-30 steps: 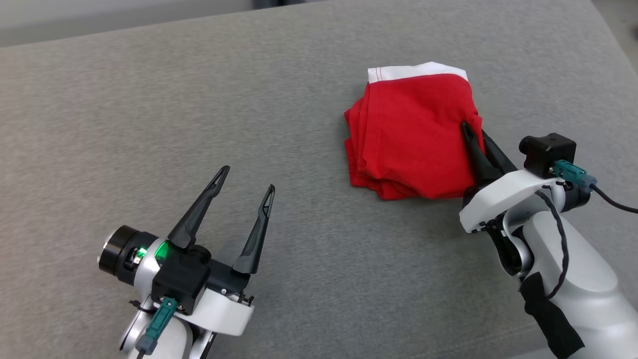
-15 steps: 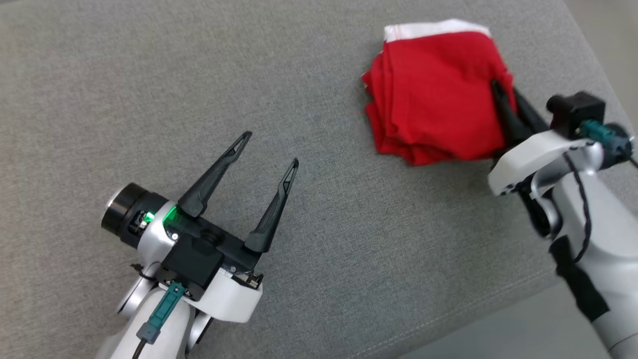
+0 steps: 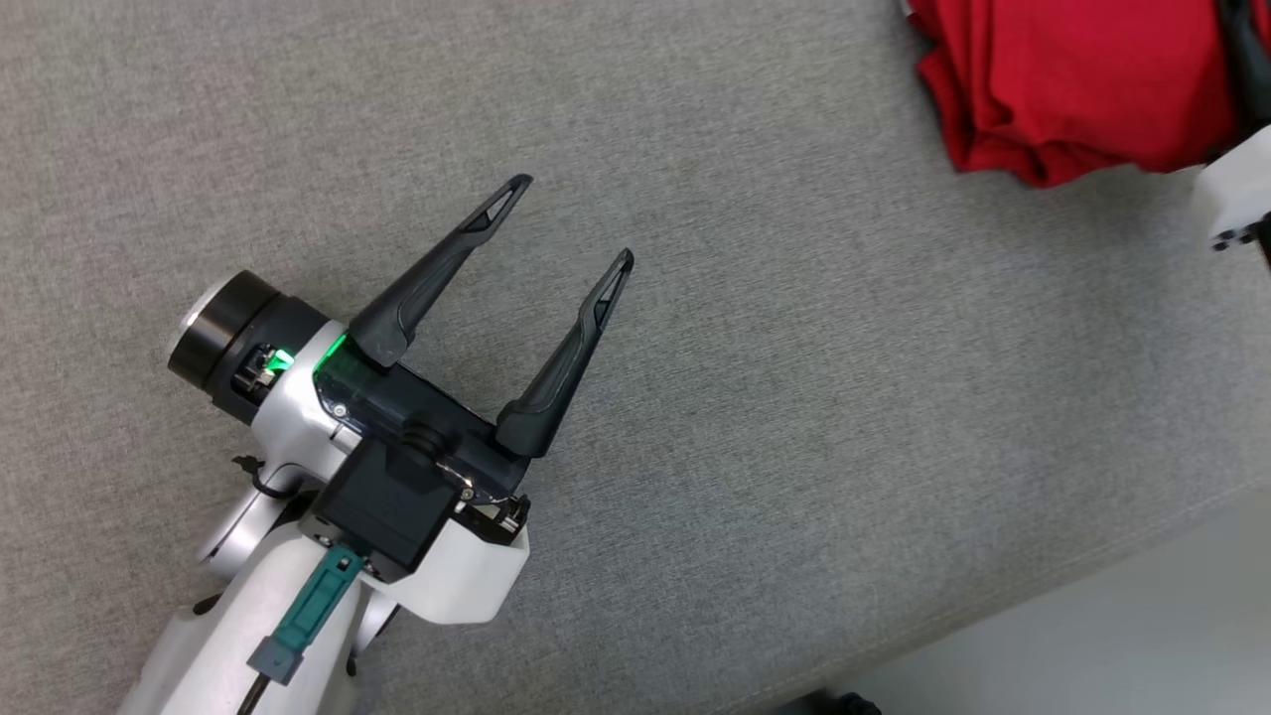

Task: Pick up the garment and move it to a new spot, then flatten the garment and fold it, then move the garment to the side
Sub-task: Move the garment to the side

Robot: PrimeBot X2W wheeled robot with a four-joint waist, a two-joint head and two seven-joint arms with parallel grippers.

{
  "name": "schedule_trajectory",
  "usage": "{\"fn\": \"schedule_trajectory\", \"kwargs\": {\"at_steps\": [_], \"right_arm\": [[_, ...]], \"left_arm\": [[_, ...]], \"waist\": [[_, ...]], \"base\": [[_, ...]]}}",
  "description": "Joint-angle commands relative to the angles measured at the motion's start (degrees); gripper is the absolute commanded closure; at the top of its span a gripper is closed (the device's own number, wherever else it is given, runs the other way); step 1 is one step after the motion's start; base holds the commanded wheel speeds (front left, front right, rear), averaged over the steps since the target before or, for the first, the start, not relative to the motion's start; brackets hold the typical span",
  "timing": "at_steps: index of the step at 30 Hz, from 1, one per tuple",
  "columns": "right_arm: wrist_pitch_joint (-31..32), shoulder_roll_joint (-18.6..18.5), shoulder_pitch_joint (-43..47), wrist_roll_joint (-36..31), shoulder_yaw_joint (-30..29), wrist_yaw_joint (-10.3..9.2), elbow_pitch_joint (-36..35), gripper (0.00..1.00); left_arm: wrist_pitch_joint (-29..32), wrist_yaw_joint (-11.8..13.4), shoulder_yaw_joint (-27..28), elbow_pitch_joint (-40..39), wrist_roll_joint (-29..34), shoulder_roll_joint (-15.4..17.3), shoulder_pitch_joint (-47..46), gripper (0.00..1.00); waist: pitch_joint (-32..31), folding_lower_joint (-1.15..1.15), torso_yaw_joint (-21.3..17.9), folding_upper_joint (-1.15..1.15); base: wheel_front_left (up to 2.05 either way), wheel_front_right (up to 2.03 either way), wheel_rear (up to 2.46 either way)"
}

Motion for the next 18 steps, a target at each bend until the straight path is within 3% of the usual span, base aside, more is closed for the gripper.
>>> {"fn": "schedule_trajectory", "kwargs": {"at_steps": [1, 13, 18], "right_arm": [[-0.31, -1.01, -0.93, -0.9, -0.4, 0.0, -0.15, 1.0], [-0.31, -5.61, -3.16, -7.5, -3.14, 0.0, -1.97, 1.0], [-0.31, -5.55, -2.52, -10.55, -3.55, 0.0, 2.48, 1.0]], "left_arm": [[0.25, -0.17, 0.03, -0.6, -0.3, 0.5, -1.21, 0.0], [1.2, 0.23, -0.6, -2.93, -0.16, 1.42, -2.67, 0.0], [1.21, 0.41, -1.01, -3.17, -0.48, 1.53, -2.74, 0.0]], "waist": [[1.41, 0.0, 0.85, 0.0], [3.33, 0.0, 2.0, 0.0], [3.44, 0.0, 2.59, 0.0]], "base": [[0.0, 0.0, 0.0], [0.0, 0.0, 0.0], [0.0, 0.0, 0.0]]}}
